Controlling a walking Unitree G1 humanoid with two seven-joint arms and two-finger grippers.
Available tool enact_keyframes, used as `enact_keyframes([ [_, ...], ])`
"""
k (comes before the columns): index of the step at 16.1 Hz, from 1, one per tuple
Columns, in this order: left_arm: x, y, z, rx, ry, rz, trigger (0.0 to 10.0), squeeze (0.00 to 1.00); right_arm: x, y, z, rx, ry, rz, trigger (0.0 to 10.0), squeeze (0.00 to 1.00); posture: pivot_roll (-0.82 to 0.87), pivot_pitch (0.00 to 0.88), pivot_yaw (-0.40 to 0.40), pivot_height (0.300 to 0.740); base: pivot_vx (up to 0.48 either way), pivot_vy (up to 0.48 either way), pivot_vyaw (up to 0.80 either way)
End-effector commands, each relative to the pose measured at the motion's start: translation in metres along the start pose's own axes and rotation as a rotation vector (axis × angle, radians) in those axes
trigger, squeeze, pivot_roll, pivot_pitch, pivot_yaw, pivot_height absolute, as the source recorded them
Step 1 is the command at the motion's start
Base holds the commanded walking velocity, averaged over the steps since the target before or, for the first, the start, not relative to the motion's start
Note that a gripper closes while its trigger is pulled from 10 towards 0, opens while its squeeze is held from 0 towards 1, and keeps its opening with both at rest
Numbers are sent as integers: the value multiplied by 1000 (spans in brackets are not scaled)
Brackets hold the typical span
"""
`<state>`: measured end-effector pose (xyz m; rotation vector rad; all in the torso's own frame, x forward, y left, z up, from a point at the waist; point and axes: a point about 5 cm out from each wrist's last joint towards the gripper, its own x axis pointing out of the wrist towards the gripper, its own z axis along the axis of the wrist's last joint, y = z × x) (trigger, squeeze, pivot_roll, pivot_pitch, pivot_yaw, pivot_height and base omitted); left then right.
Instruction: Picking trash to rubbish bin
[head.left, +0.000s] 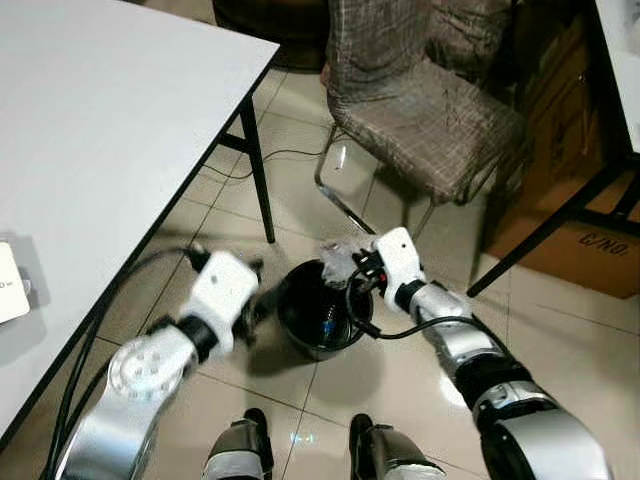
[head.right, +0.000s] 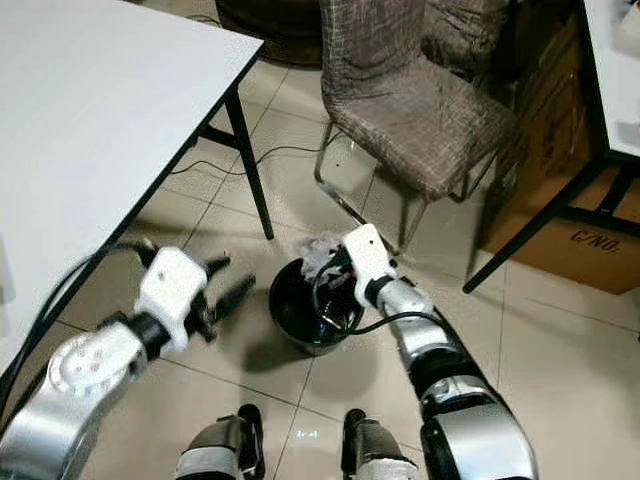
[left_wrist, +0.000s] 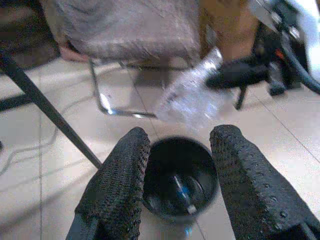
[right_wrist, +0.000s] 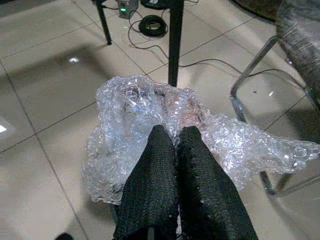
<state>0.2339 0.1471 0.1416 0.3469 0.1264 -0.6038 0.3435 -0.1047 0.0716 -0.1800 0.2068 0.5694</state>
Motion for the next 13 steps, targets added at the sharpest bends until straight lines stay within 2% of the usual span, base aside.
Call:
enact_keyframes([
  [1,-4,-7,1,16,4,-29,10000,0,-4,7,-15,26,45,14,10000,0,81,291,-39,740,0,0,0],
  [4,-4,-5,3,6,-7,-21,10000,0,-1,1,-8,9,31,-25,10000,0,92,288,-39,740,0,0,0],
  [5,-4,-3,5,6,-10,-26,10000,0,2,-11,3,23,15,-90,10000,0,97,285,-38,740,0,0,0],
  [7,-4,-3,5,16,-6,-33,10000,0,5,-17,12,13,7,-104,10000,0,99,281,-35,740,0,0,0],
  [9,-5,0,7,20,-9,-29,10000,0,10,-19,24,6,-11,-86,10000,0,98,283,-36,740,0,0,0],
  [13,-3,2,11,17,-18,-21,10000,0,14,-16,31,-48,-5,-42,10000,0,107,287,-34,740,0,0,0],
])
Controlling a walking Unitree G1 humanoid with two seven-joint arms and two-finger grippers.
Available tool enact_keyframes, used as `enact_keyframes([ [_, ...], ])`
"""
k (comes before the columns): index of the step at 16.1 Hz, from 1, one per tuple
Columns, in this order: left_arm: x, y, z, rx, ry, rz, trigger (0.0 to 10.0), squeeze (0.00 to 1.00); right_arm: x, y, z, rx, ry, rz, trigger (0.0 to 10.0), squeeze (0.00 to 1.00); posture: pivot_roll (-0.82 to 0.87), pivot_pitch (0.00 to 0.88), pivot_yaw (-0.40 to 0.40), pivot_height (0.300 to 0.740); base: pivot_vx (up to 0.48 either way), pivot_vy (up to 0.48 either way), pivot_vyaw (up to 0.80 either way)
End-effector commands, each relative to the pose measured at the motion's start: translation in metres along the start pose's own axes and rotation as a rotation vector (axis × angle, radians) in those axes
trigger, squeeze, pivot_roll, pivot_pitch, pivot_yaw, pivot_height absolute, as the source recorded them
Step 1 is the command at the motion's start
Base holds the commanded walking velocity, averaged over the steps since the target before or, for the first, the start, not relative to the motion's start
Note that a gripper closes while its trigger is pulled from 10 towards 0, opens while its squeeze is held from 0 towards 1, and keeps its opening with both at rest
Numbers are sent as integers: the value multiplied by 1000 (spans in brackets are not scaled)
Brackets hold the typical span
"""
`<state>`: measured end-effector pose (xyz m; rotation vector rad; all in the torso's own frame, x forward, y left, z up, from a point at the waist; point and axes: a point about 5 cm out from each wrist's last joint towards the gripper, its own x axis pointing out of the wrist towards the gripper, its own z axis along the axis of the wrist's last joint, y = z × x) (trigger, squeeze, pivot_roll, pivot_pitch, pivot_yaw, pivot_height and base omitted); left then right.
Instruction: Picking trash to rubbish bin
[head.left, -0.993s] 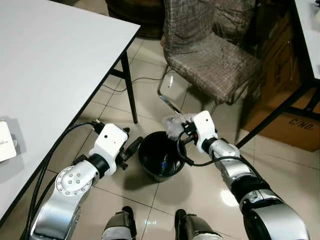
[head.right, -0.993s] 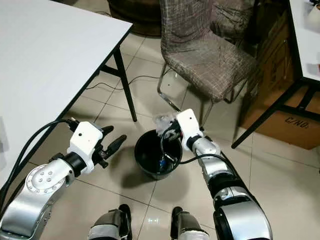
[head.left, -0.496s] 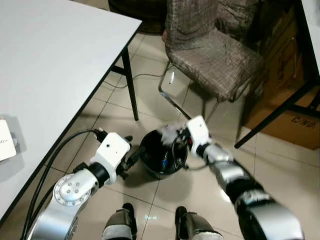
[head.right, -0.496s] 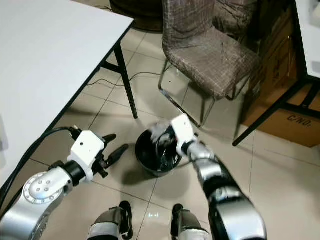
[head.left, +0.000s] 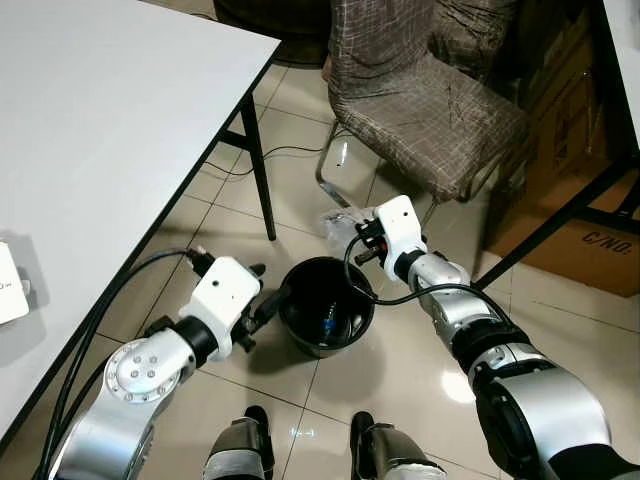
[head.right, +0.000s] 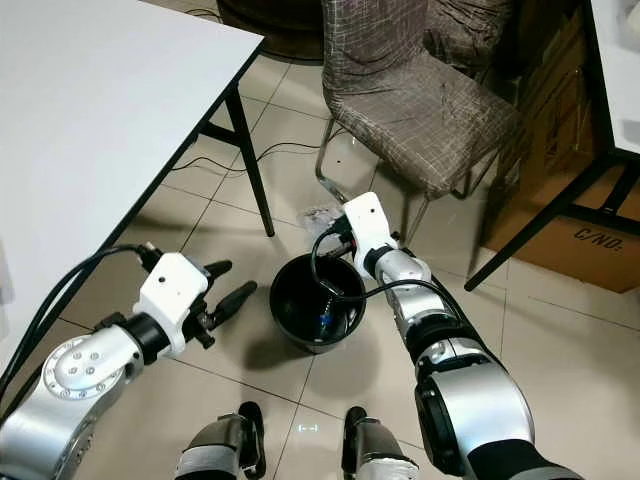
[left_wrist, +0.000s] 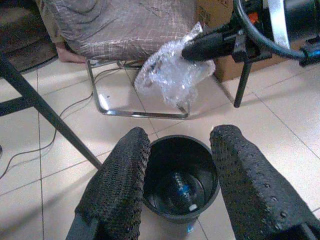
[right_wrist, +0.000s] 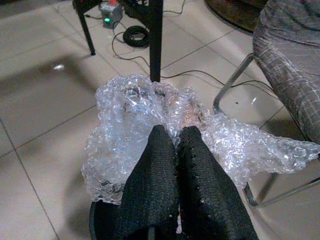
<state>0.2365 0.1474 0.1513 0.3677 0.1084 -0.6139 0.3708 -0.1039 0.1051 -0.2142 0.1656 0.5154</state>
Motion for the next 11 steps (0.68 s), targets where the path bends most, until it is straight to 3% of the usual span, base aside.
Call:
enact_keyframes([
  [1,-3,-2,3,-10,-4,-14,10000,0,-1,2,-6,-27,33,21,10000,0,108,286,-34,740,0,0,0],
  [11,-5,2,4,2,6,-14,10000,0,2,5,-3,3,20,13,10000,0,117,287,-27,740,0,0,0],
])
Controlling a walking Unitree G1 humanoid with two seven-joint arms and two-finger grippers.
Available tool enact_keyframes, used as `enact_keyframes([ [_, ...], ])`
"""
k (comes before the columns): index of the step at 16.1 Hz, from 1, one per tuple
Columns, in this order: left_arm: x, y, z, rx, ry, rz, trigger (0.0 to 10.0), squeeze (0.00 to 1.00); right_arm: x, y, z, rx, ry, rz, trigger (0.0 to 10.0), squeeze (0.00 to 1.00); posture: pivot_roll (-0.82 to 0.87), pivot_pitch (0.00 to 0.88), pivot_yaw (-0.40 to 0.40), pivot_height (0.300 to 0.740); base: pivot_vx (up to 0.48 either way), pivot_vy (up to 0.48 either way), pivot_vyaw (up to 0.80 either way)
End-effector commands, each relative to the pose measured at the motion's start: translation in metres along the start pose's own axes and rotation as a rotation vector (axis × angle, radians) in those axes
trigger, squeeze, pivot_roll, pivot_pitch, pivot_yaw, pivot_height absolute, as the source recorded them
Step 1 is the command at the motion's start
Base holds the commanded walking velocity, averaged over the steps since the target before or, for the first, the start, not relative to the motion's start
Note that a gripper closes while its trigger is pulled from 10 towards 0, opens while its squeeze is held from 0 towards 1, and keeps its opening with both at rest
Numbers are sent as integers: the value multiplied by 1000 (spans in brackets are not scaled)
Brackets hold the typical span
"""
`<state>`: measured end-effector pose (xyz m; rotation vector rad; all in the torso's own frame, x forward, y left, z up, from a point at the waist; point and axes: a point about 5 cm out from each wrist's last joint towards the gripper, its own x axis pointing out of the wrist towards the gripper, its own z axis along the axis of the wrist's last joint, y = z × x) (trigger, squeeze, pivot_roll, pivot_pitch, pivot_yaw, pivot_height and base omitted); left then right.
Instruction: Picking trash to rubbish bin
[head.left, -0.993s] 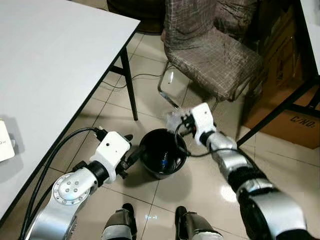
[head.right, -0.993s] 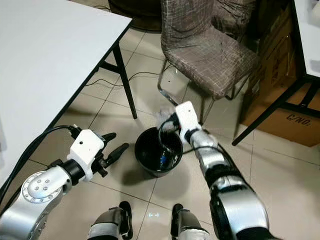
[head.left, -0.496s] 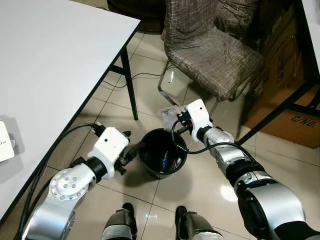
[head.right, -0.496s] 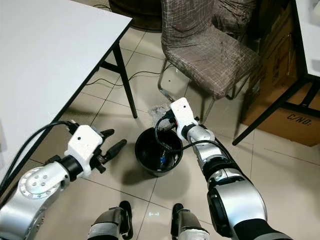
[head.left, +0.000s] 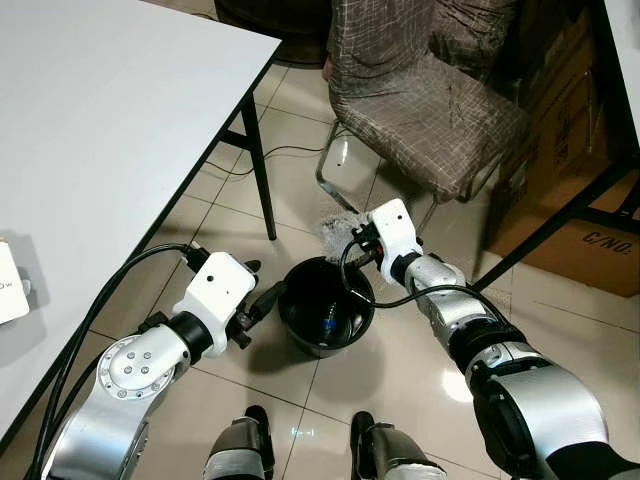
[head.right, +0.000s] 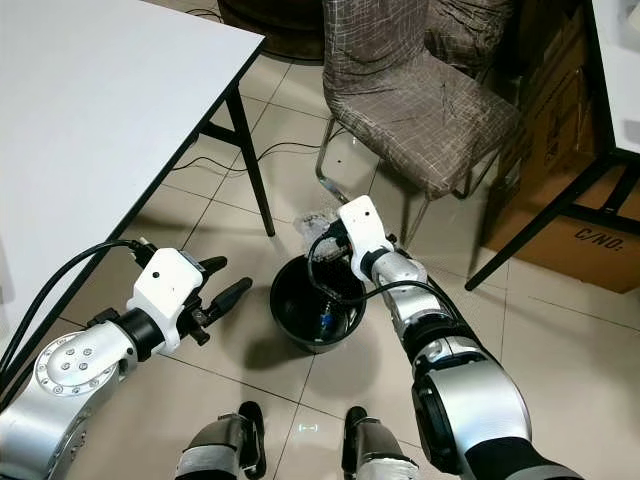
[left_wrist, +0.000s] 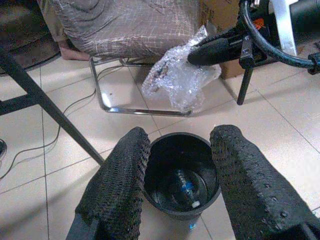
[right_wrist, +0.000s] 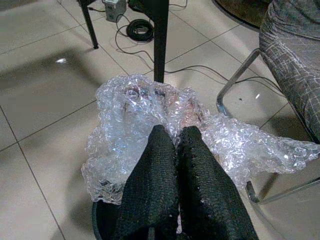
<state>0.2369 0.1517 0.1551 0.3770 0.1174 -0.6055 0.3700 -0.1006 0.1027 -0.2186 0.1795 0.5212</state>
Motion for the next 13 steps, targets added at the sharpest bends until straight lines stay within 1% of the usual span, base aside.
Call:
enact_keyframes([
  [1,-2,-3,2,-2,-6,-20,10000,0,0,1,-1,6,6,7,10000,0,118,282,-29,740,0,0,0],
  [2,-3,-2,2,-1,-6,-20,10000,0,0,1,-1,11,4,9,10000,580,118,282,-29,740,0,0,0],
  [3,-3,-2,2,1,-5,-20,10000,0,0,2,-1,16,2,9,10000,1000,121,278,-28,740,0,0,0],
  [10,-5,-1,2,5,-1,-13,10000,0,1,4,0,45,-12,11,10000,1000,131,265,-29,740,0,0,0],
  [12,-5,-1,0,6,1,-12,10000,0,1,4,-1,29,-5,3,10000,1000,124,251,-25,740,0,0,0],
  [13,-3,-2,-2,-4,3,-6,10000,0,0,4,-3,15,0,-6,10000,1000,116,230,-27,740,0,0,0],
])
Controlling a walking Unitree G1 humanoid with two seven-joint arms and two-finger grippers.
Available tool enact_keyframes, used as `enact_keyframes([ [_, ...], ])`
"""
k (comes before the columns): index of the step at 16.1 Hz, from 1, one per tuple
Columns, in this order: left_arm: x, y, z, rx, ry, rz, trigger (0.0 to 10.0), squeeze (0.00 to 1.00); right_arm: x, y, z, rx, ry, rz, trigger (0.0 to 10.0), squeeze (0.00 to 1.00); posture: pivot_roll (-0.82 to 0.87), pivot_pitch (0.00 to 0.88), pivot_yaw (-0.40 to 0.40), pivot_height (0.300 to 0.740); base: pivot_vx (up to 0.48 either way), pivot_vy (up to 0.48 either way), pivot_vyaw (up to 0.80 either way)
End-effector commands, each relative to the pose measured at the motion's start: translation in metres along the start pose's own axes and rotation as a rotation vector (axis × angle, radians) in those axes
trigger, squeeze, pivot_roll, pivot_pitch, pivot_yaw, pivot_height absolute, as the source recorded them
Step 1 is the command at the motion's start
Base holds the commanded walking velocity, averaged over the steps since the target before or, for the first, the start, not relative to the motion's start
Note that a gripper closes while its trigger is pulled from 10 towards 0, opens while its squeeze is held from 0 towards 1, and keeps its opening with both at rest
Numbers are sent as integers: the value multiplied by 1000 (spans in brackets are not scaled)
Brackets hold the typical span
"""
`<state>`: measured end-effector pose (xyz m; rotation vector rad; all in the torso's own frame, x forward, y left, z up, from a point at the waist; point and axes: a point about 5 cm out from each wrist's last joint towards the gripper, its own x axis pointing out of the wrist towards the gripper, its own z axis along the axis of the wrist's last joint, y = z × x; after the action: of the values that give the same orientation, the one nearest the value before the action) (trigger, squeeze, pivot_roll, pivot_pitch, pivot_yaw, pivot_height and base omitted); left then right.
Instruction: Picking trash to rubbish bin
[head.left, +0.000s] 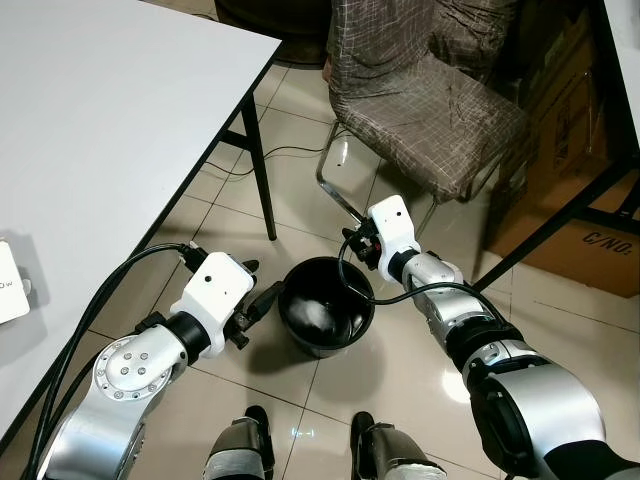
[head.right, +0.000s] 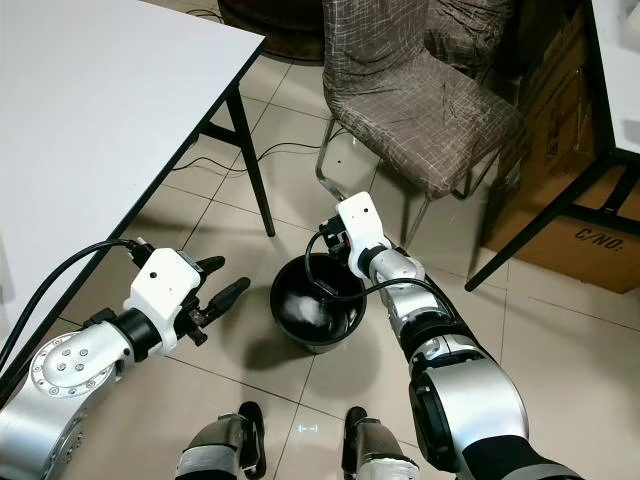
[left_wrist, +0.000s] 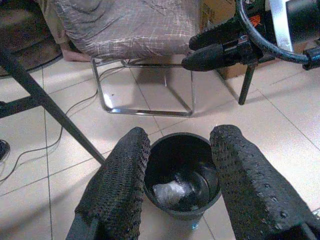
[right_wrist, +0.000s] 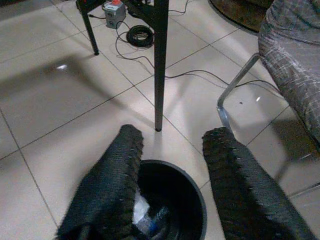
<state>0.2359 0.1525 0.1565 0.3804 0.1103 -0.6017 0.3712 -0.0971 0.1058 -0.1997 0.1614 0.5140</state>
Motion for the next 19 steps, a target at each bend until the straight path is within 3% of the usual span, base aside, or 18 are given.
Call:
enact_keyframes([
  [1,1,-3,-6,-19,12,-5,10000,0,-2,2,-8,13,16,-2,10000,761,113,207,-29,740,0,0,0],
  [2,5,-4,-16,-84,48,44,10000,0,-4,2,-11,48,2,-15,10000,0,106,176,-33,740,0,0,0],
  [3,9,-7,-31,-181,105,108,10000,0,-8,3,-16,91,-19,-41,10000,0,90,152,-37,740,0,0,0],
  [4,11,-11,-38,-210,134,120,10000,0,-10,5,-21,115,-23,-49,10000,0,75,133,-35,740,0,0,0],
  [6,16,-23,-44,-167,154,191,10000,0,-30,13,-48,144,-21,-103,10000,0,52,98,-40,740,0,0,0],
  [7,17,-25,-44,-240,129,234,10000,0,-41,16,-55,142,-30,-124,10000,0,45,91,-42,740,0,0,0],
  [8,17,-23,-40,-239,102,249,10000,0,-54,18,-54,150,-50,-146,10000,0,39,86,-41,740,0,0,0],
  [10,15,-13,-34,-248,82,277,10000,0,-73,19,-40,166,-110,-187,10000,0,35,74,-34,740,0,0,0],
  [13,20,-2,-23,-264,18,320,10000,0,-88,17,-26,160,-129,-256,10000,0,7,59,-13,740,0,0,0],
  [14,23,1,-15,-263,-10,332,10000,0,-93,17,-18,142,-144,-270,10000,0,3,53,-9,740,0,0,0],
  [15,25,3,6,-204,-73,317,10000,0,-102,16,-1,154,-185,-300,10000,0,7,53,-9,740,0,0,0],
  [16,26,5,20,-227,-99,317,10000,0,-106,17,21,180,-234,-303,10000,0,3,50,-3,740,0,0,0],
  [17,26,6,24,-230,-102,319,10000,0,-107,17,26,182,-245,-302,10000,0,3,50,-3,740,0,0,0],
  [19,26,10,43,-155,-123,307,10000,0,-111,19,46,196,-276,-282,10000,0,10,36,6,740,0,0,0],
])
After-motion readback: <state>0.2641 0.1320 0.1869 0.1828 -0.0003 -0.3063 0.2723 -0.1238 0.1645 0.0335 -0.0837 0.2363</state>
